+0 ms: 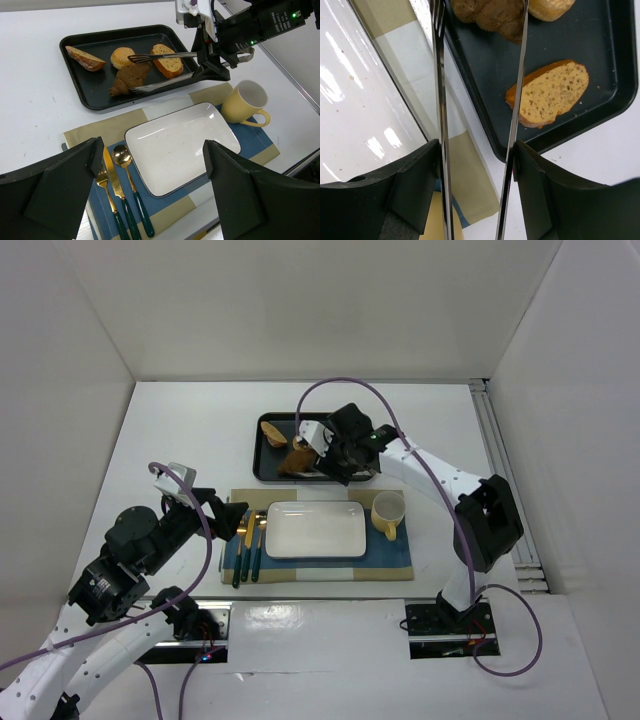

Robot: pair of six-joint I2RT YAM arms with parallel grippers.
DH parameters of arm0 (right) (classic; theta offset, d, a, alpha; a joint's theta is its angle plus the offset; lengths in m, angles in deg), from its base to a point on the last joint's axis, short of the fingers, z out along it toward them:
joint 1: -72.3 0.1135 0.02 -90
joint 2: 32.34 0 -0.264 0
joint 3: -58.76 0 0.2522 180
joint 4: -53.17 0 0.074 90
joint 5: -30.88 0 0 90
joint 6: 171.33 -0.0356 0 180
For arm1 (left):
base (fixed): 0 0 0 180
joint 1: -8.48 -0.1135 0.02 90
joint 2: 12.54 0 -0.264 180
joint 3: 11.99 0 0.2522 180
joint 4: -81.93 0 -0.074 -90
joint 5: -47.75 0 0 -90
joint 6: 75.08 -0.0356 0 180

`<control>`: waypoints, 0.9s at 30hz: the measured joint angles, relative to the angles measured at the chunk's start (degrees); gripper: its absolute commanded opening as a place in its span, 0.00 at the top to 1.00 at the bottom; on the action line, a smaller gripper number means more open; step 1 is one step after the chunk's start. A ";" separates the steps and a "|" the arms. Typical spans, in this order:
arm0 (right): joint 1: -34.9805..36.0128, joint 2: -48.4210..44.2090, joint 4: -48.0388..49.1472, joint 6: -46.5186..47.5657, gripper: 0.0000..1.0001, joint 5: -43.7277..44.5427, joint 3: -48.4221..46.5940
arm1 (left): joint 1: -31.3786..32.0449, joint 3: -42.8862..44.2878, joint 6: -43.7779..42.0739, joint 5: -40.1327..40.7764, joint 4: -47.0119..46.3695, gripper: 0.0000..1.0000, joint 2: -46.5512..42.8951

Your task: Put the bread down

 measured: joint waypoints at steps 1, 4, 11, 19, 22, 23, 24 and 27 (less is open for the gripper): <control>0.00 0.00 -0.04 0.04 0.32 0.20 -0.22 | 0.00 0.00 0.00 0.00 -0.02 0.00 0.00; 0.00 0.00 -0.02 0.28 0.32 0.63 -0.70 | 0.00 0.00 0.00 0.00 -0.02 0.00 0.00; 0.02 1.40 -0.13 0.33 0.32 0.83 -1.73 | 0.00 0.00 0.00 0.00 0.00 0.00 0.00; 0.50 4.83 -0.33 0.35 0.32 1.03 -2.62 | 0.00 0.00 0.00 0.00 0.00 0.00 0.00; 0.90 5.53 -0.37 0.31 0.40 1.07 -3.15 | 0.00 0.00 0.00 0.00 0.00 0.00 0.00; 0.98 5.53 -0.39 0.39 0.43 1.07 -3.21 | 0.00 0.00 0.00 0.00 0.00 0.00 -0.04; 1.09 5.53 -0.37 0.42 0.46 1.05 -3.26 | 0.00 0.00 0.00 0.00 0.02 0.00 -0.07; 1.31 5.53 -0.39 0.35 0.58 1.07 -3.54 | 0.00 0.00 0.00 0.00 0.02 0.00 -0.20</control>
